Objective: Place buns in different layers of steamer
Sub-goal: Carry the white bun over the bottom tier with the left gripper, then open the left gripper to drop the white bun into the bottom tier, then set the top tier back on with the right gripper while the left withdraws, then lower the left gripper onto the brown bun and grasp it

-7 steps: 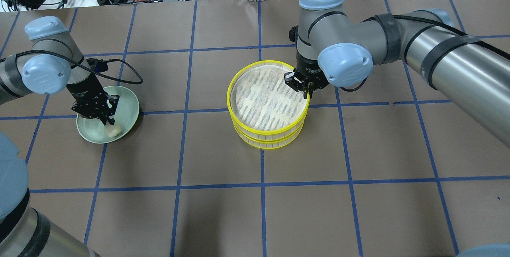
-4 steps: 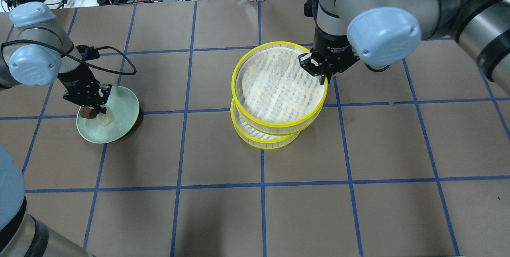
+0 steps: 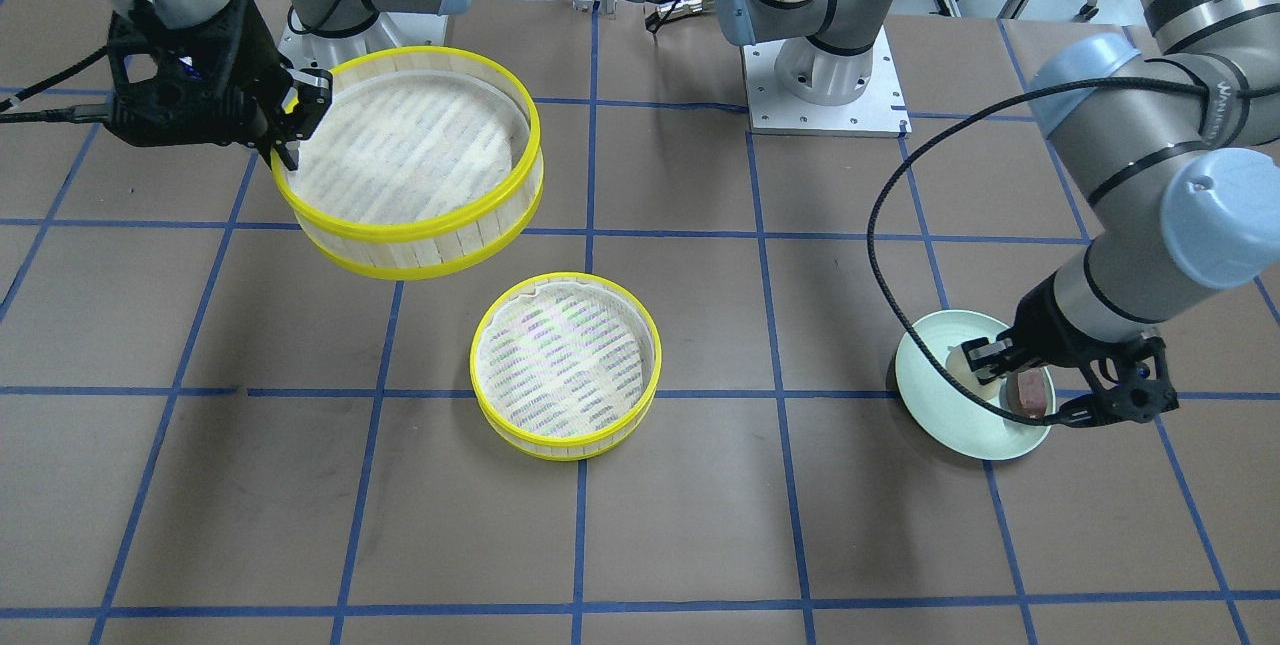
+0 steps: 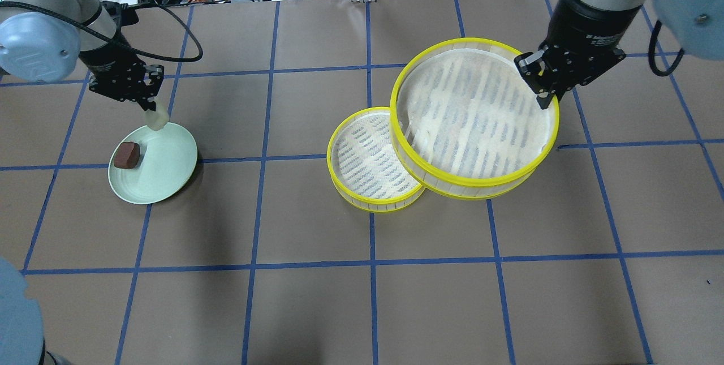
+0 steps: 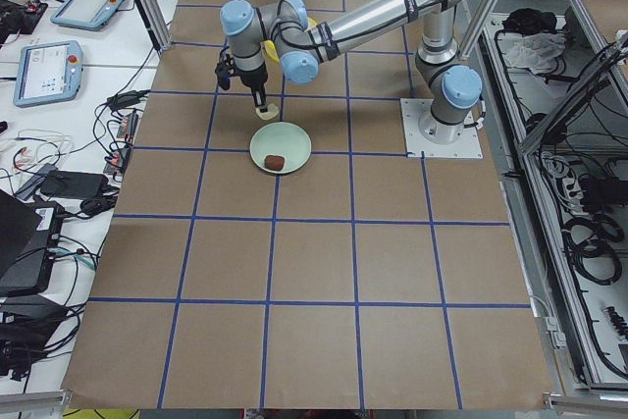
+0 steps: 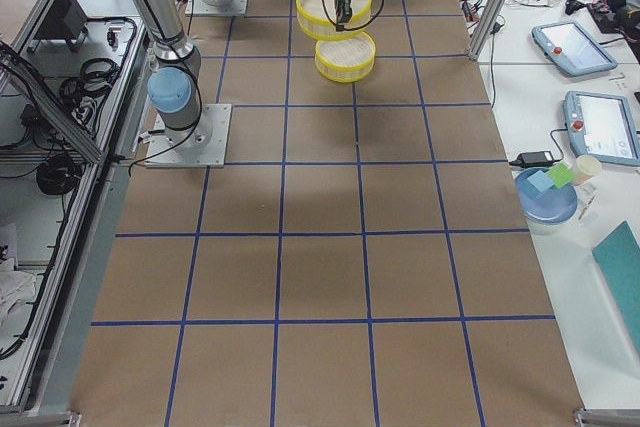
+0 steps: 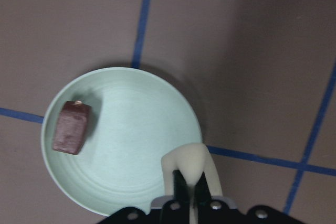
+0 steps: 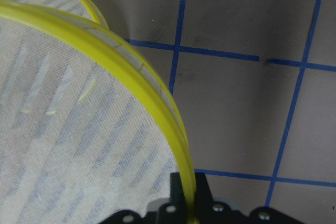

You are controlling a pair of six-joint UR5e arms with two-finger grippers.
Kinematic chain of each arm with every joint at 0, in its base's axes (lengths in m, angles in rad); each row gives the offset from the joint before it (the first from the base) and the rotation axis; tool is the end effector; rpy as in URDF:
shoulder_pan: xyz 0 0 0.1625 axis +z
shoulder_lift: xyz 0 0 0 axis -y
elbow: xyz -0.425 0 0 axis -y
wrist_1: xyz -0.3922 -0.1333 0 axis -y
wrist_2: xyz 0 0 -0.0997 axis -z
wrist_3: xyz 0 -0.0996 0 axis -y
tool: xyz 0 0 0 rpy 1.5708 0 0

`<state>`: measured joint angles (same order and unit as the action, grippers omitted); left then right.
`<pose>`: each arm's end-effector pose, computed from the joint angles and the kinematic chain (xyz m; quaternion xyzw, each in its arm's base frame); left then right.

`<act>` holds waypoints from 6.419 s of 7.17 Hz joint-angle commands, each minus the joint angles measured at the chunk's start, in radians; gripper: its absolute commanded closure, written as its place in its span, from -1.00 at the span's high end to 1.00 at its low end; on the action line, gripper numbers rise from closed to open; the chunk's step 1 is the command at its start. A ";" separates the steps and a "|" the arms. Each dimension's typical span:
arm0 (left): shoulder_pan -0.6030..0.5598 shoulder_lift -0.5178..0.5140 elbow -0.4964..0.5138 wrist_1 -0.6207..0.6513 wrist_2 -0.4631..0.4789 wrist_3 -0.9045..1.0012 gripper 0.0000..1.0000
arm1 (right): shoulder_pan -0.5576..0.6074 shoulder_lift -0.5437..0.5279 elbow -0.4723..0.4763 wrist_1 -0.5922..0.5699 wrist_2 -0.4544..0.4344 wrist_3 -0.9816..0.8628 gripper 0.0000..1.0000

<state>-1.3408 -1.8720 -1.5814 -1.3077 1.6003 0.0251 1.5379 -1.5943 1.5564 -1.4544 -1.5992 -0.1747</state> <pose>0.0085 -0.6082 0.3438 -0.1019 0.9944 0.0260 0.0115 0.1148 -0.4776 0.4952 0.0713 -0.9966 -0.0405 0.0100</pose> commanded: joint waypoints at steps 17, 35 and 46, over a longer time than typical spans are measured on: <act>-0.437 -0.033 -0.075 0.258 -0.182 -0.309 1.00 | -0.016 0.010 -0.002 0.039 -0.050 -0.011 -1.00; 0.173 -0.168 -0.124 0.200 0.178 0.504 1.00 | 0.268 0.416 0.040 -0.405 -0.039 0.302 -1.00; 0.170 -0.132 -0.106 0.228 0.100 0.507 -1.00 | 0.266 0.416 0.063 -0.446 -0.033 0.299 -1.00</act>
<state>-1.1680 -2.0313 -1.6969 -1.0788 1.7421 0.5380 1.8040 -1.1790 1.6201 -1.8997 -1.6360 0.1211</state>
